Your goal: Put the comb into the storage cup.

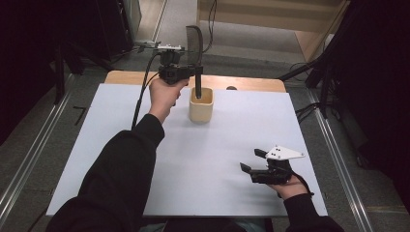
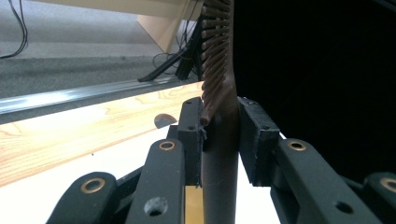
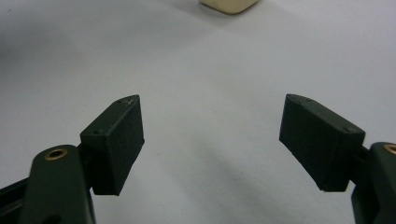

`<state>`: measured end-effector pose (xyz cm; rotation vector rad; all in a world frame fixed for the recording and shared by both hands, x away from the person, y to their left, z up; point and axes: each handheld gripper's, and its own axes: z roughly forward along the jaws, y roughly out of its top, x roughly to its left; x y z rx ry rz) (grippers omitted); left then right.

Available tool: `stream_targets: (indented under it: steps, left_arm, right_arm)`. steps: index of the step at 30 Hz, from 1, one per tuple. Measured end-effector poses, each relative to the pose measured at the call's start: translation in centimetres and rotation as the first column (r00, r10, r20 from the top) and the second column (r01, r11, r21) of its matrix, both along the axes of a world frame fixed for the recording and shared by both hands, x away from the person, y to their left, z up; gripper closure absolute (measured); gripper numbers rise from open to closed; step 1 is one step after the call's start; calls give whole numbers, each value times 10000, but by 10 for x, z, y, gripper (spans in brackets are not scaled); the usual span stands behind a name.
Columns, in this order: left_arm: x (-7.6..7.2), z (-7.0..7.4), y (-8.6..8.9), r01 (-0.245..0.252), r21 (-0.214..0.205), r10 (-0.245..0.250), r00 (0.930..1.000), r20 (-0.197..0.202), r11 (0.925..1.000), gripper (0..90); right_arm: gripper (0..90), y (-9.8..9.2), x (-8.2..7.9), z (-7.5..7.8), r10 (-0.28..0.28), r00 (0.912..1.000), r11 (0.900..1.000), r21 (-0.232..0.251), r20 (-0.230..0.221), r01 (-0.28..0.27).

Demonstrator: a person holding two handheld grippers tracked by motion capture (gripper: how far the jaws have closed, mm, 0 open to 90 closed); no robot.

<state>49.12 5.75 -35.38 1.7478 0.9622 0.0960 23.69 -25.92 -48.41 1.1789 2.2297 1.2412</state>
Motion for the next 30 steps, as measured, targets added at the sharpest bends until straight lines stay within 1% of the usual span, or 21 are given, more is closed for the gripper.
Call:
stream_targets:
  steps: [2, 4, 5, 9, 14, 17, 20, 22, 30]
  left_arm:
    - [1, -2, -1, -42, 180, 40, 9999, 120, 9998, 729]
    - [2, -5, -2, -37, 147, 36, 9999, 94, 9999, 729]
    - [3, -5, -2, -10, 196, 8, 10000, 83, 9998, 728]
    - [4, -8, -3, -72, 232, 68, 9998, 172, 9997, 728]
    - [6, -11, -4, -82, 340, 73, 9996, 270, 9994, 729]
    - [6, -13, -5, -88, 337, 77, 9994, 328, 9994, 728]
    - [7, -14, -5, -53, 258, 46, 9996, 295, 9997, 728]
    - [7, -15, -6, -67, 333, 55, 9993, 376, 9994, 728]
    - [8, -20, -8, -35, 487, 16, 9993, 382, 9988, 728]
  right_arm:
    - [202, 0, 0, -1, -9, 10000, 10000, -11, -15, 9]
    - [201, 0, 0, -1, 15, 10000, 10000, -8, -37, -15]
    - [201, 0, 0, -1, 16, 10000, 10000, -16, -43, -16]
    - [201, 1, 0, -1, 78, 9999, 10000, -36, -123, -79]
    - [201, 1, 0, -1, 83, 9999, 10000, -45, -120, -83]
    - [201, 1, 0, -1, 73, 9999, 10000, -50, -93, -73]
    - [202, 1, 0, -1, 96, 9999, 9999, -36, -112, -96]
    - [201, 1, 0, -1, 91, 9999, 10000, -37, -101, -92]
    - [201, 1, 0, 0, 104, 9999, 9999, 48, -57, -103]
